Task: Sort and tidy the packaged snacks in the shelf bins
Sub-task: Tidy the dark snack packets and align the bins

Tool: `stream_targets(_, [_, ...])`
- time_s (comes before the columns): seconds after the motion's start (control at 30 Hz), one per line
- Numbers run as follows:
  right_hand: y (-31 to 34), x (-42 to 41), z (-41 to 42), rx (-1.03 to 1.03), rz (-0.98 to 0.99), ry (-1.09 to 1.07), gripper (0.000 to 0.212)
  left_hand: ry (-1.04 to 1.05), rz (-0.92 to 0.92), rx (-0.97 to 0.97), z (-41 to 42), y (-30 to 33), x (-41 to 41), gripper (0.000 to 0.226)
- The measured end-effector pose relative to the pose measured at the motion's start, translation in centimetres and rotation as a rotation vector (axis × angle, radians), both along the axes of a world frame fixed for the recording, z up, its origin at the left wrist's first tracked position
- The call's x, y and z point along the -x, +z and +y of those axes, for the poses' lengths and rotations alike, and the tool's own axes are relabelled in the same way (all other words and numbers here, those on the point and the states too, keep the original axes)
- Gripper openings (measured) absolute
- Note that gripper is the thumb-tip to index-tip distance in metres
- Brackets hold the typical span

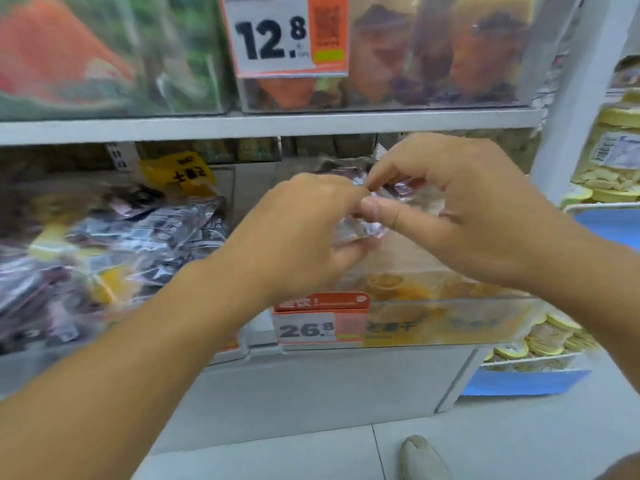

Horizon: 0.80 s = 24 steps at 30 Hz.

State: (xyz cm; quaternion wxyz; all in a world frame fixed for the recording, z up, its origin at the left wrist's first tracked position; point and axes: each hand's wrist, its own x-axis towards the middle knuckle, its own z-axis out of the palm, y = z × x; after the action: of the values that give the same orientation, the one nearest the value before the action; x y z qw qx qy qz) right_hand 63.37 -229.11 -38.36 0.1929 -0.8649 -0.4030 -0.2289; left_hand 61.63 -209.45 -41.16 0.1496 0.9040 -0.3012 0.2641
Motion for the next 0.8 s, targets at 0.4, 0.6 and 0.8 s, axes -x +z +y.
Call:
stream_targets(0.4, [-2.4, 0.9, 18.4, 0.225, 0.112, 0.096, 0.059, 0.8, 0.171, 0.11, 22.1, -1.1, 6.4, 0.067])
stream_targets(0.6, [-2.1, -1.1, 25.2, 0.609, 0.356, -0.014, 0.122, 0.688, 0.656, -0.023, 24.7, -3.4, 6.9, 0.099])
stream_targets(0.8, [-1.8, -2.6, 24.8, 0.582, 0.433, 0.025, 0.122, 0.673, 0.646, 0.144, 26.5, -3.3, 6.9, 0.106])
